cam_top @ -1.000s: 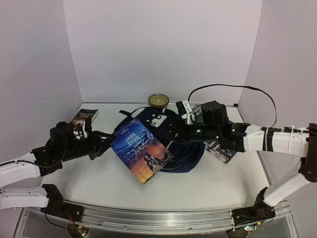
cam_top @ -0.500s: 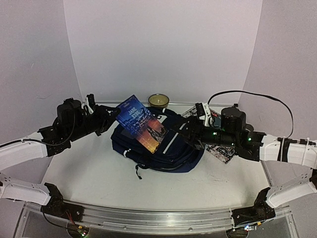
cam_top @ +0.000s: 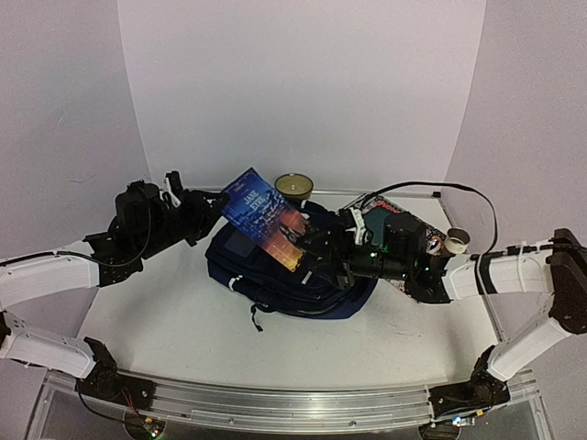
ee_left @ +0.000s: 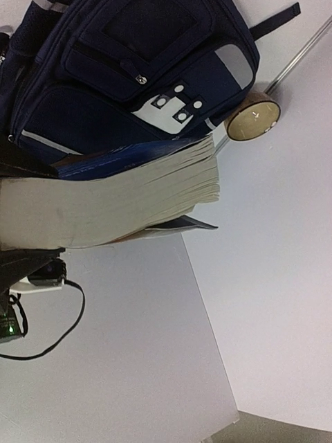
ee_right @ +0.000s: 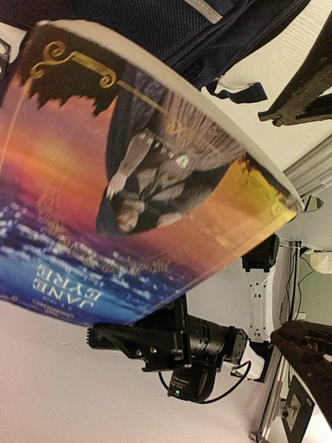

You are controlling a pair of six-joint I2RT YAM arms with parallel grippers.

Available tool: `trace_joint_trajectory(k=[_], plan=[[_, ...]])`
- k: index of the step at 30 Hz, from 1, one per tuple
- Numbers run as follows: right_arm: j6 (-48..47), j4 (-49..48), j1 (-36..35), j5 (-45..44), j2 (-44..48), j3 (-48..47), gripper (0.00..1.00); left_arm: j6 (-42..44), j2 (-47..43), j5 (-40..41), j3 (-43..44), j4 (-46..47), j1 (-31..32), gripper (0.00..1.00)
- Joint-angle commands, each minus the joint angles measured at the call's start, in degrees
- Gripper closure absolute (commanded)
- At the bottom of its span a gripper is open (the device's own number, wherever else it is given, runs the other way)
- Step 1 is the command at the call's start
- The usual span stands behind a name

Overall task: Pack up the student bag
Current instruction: Pass from the left arm to the right

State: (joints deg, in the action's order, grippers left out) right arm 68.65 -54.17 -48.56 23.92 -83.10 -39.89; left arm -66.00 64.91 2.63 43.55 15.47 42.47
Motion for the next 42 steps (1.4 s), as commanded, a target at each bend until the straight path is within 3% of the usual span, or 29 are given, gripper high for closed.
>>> trace_joint_trajectory(k=[1,8,16,25,33,39,40,42], plan=[[3.97,-10.52,-0.26,2.61,-3.37,-0.17,0.02,-2.86,-4.15,2.06,4.3,18.38,0.02,1.0],[5.95,-17.58,0.24,3.67,-9.54,-4.26,0.02,-7.62,-4.51,-0.33,1.65,22.15,0.07,1.0],[11.14,-33.08,4.21,8.2,-14.54,-8.11,0.02,-11.41,-7.49,-0.48,-1.97,22.76,0.07,1.0],[13.11,-39.7,6.99,9.75,-15.15,-9.5,0.15,-13.04,-8.89,-1.99,-4.65,23.07,0.08,1.0],[13.95,-44.2,8.0,11.86,-15.23,-10.1,0.49,-15.28,-8.09,-4.93,-6.98,23.41,0.07,1.0],[13.44,-46.48,9.77,13.42,-14.44,-9.14,0.89,-14.23,-9.48,-3.91,-10.35,23.34,0.07,0.99],[13.22,-46.53,9.98,13.78,-14.22,-9.05,0.97,-13.86,-9.42,-3.37,-11.17,23.31,0.07,0.98],[12.82,-46.48,10.6,14.21,-13.58,-8.57,1.0,-13.41,-8.76,-3.17,-12.54,23.01,0.03,0.84]])
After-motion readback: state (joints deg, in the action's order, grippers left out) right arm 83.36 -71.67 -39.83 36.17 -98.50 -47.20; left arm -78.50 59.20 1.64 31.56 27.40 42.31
